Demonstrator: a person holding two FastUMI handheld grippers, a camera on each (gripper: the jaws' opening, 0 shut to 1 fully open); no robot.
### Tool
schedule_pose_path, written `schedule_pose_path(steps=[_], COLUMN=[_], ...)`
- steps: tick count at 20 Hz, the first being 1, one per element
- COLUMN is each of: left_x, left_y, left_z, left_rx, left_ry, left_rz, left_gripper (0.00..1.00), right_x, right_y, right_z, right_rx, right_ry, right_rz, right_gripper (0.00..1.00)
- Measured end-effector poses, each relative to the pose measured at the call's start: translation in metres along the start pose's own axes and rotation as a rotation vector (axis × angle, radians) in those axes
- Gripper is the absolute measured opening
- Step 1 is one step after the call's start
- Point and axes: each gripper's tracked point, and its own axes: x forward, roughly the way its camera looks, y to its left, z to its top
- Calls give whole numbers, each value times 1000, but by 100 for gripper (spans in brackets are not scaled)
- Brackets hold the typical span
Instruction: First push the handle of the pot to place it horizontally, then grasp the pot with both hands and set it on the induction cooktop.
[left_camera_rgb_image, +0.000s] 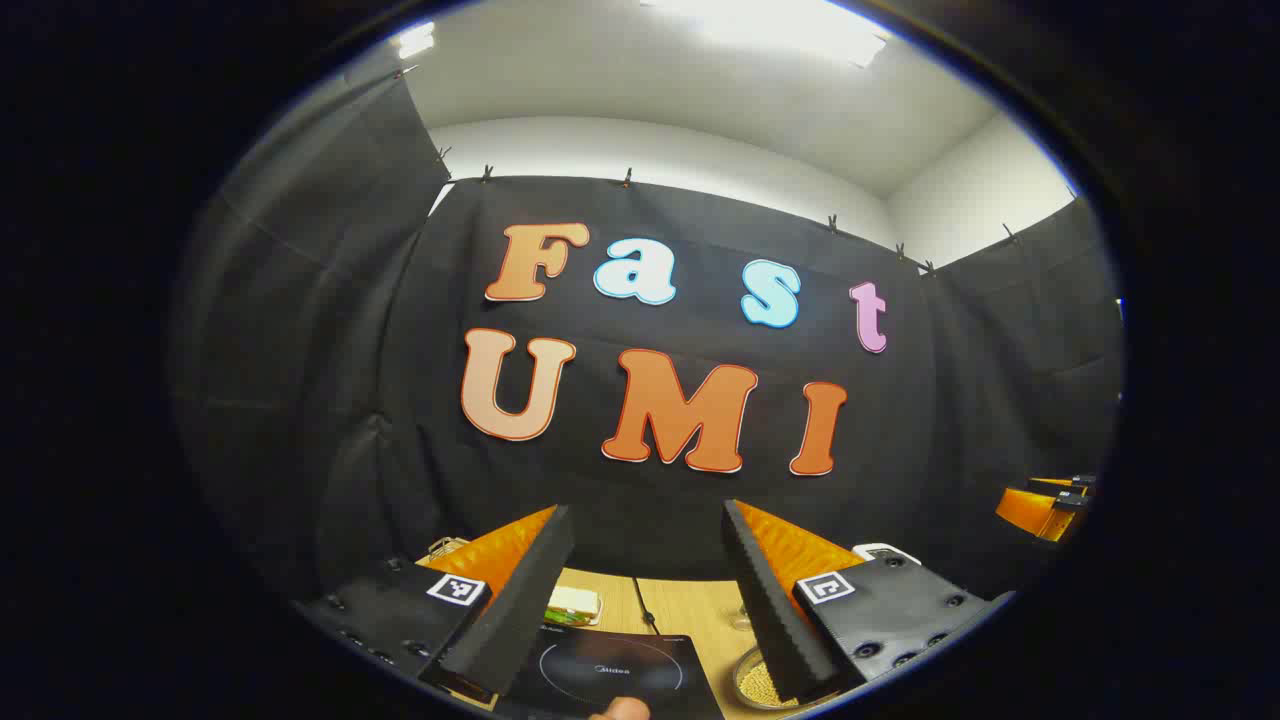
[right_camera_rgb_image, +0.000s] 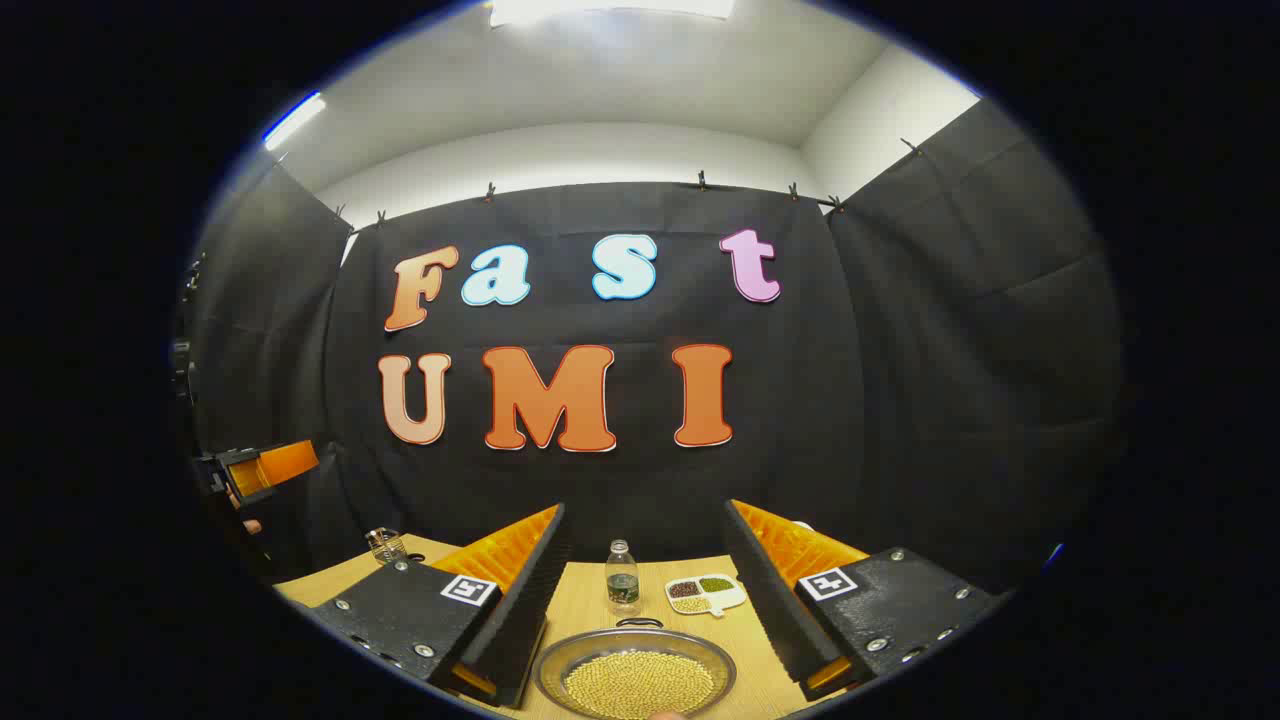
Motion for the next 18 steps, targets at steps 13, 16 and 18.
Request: schedule_pose_path(steps=[13,16,18], left_x=[-9,-14,-16], left_y=[2,4,7], left_z=[25,31,33], left_rx=[62,54,58], left_ry=[-46,-56,-57], left_rz=[18,17,21], left_gripper=[97,97,97], right_x=[-7,-10,-11], right_y=[4,8,8], right_z=[10,15,16], right_rx=[-7,-10,-12], right_ry=[-11,-19,-21], right_rz=[18,19,19], right_gripper=[94,94,94])
